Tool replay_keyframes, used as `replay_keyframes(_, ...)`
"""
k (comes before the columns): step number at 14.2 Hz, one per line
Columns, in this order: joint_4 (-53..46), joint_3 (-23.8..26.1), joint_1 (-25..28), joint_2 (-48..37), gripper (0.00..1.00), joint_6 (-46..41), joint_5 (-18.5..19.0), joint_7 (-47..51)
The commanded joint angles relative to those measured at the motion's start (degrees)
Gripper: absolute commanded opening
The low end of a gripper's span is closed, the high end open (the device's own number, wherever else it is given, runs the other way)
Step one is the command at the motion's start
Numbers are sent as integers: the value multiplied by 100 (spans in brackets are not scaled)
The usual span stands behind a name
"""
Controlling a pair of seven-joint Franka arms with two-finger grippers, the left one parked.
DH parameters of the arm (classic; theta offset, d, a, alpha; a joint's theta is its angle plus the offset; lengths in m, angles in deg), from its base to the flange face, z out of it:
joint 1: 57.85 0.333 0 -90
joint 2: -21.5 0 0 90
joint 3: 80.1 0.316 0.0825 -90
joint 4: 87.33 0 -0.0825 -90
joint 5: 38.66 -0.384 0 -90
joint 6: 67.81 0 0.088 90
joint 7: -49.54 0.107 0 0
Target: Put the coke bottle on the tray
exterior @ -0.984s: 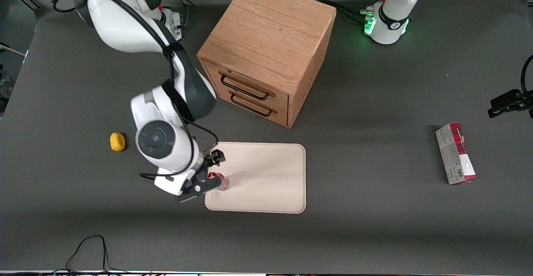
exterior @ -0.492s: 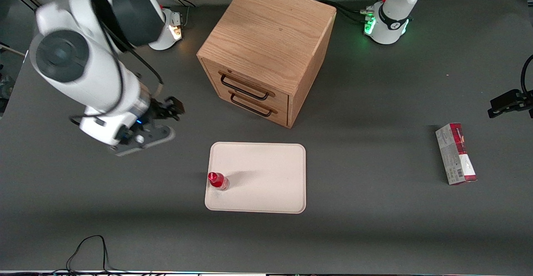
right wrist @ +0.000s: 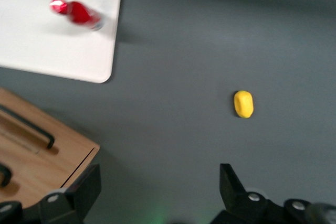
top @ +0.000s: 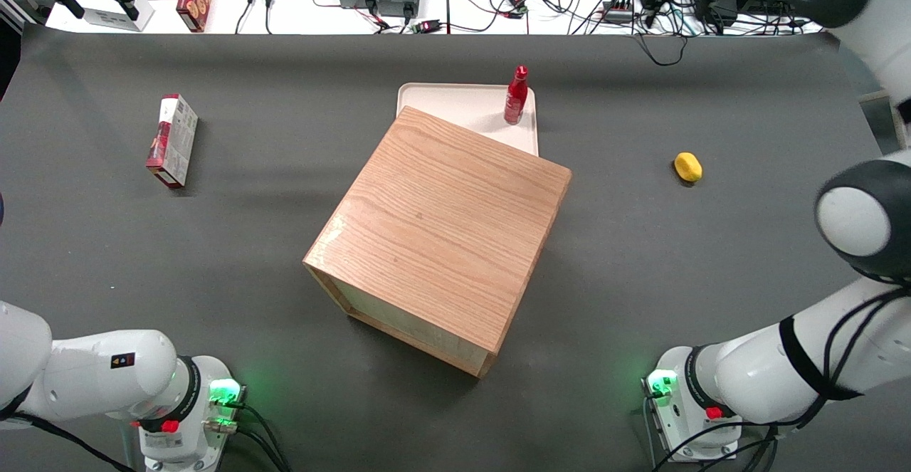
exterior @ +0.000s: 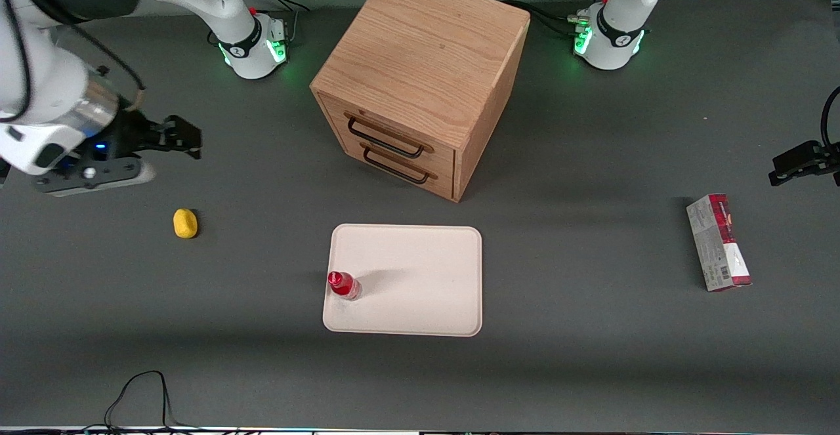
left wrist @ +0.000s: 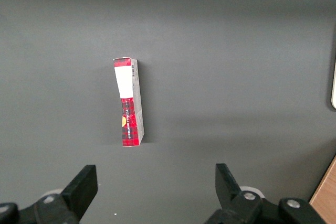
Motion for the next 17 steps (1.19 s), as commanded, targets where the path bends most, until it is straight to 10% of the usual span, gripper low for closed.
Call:
replay_keyframes(1,1387,96,-351,-871,100,884,-62,43)
replay_keyframes(17,977,246,-1205,-795,100,773,35,-221)
